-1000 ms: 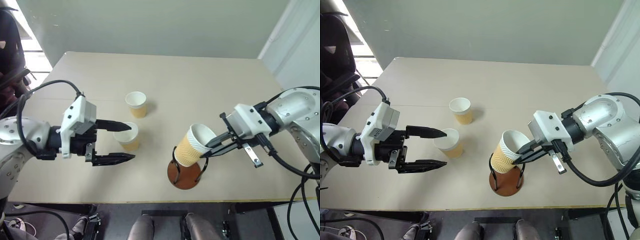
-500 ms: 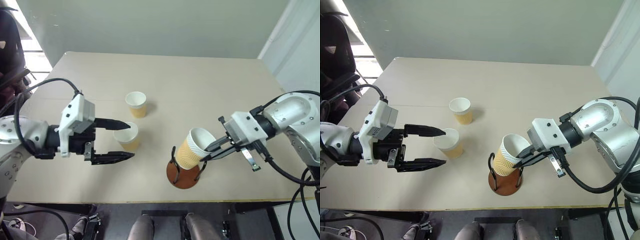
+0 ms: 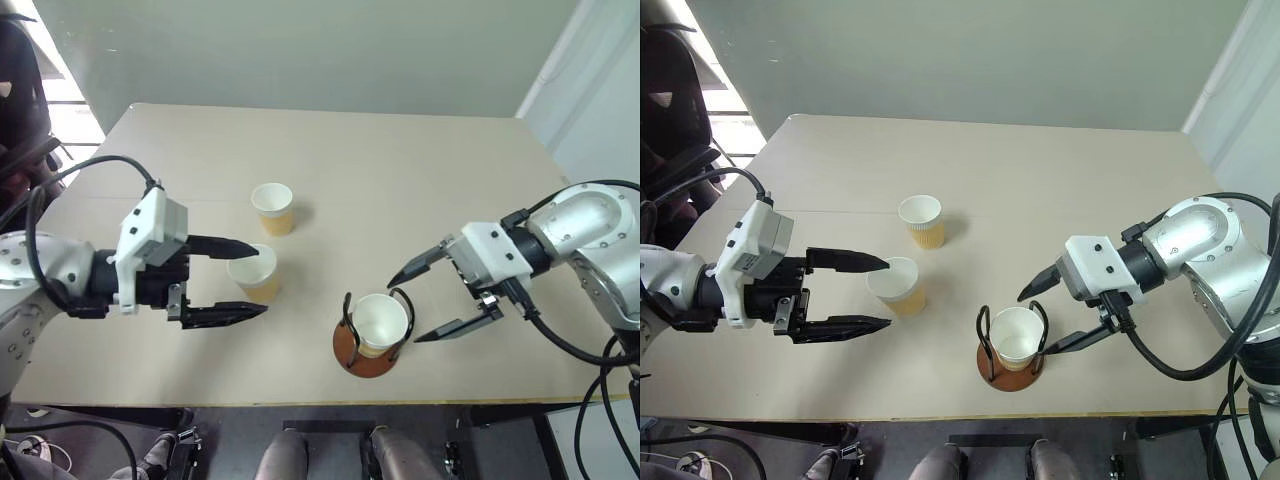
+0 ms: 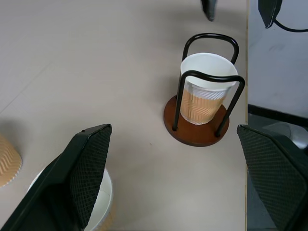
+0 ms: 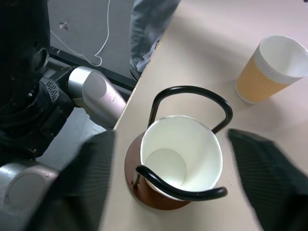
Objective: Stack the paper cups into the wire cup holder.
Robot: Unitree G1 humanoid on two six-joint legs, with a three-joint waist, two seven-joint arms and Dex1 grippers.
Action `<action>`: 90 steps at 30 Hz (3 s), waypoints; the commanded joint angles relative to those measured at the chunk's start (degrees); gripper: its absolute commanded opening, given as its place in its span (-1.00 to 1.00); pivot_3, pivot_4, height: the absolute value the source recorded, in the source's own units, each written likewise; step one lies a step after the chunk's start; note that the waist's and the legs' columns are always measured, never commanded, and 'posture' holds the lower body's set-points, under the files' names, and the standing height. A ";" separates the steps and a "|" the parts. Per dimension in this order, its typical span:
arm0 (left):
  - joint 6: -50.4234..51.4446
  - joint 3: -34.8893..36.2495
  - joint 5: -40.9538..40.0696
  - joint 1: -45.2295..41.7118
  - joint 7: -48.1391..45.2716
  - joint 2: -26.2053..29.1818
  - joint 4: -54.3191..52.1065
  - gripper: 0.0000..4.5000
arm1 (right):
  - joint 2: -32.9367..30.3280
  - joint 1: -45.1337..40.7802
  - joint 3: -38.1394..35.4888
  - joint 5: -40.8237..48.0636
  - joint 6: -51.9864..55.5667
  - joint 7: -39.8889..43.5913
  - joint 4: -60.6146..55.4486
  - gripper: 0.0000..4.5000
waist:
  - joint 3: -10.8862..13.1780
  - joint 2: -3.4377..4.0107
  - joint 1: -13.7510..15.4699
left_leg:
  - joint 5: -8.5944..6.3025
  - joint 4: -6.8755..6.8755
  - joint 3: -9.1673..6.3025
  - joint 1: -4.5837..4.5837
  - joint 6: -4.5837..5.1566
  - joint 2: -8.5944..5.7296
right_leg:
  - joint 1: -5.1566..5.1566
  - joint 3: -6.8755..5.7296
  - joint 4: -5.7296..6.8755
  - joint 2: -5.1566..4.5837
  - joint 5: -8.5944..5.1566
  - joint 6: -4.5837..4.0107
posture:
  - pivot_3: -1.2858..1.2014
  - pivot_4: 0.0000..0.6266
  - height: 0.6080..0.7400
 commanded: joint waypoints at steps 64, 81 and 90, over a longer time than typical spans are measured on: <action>-23.80 -33.79 42.52 -22.85 -11.65 -6.07 25.58 0.43 | -5.61 9.10 -23.75 12.99 4.31 -12.98 4.32 1.00 | 0.03 0.11 1.09 | 0.49 -0.17 -1.54 -0.48 -0.47 -0.03 | 0.10 -1.59 -0.11 -0.15 0.17 -0.34 | 0.03 -0.52 1.00; -23.52 -32.31 39.51 -25.36 -16.43 -5.51 22.64 -0.99 | -5.70 6.96 -24.54 16.24 7.50 -13.39 3.87 1.00 | 0.03 0.11 1.17 | 0.53 -0.13 -1.51 -0.49 -0.46 -0.04 | 0.10 -1.56 -0.11 -0.14 0.20 -0.24 | 0.03 -0.52 1.00; -31.72 -39.80 27.25 -51.69 -25.19 -15.03 36.30 -0.99 | -9.65 11.87 -31.13 17.33 9.49 -15.40 0.00 1.00 | 0.03 0.11 2.26 | 0.51 0.21 -1.53 -0.74 -0.35 -0.09 | 0.10 -1.48 -0.15 -0.19 0.33 -0.04 | 0.03 -0.52 1.00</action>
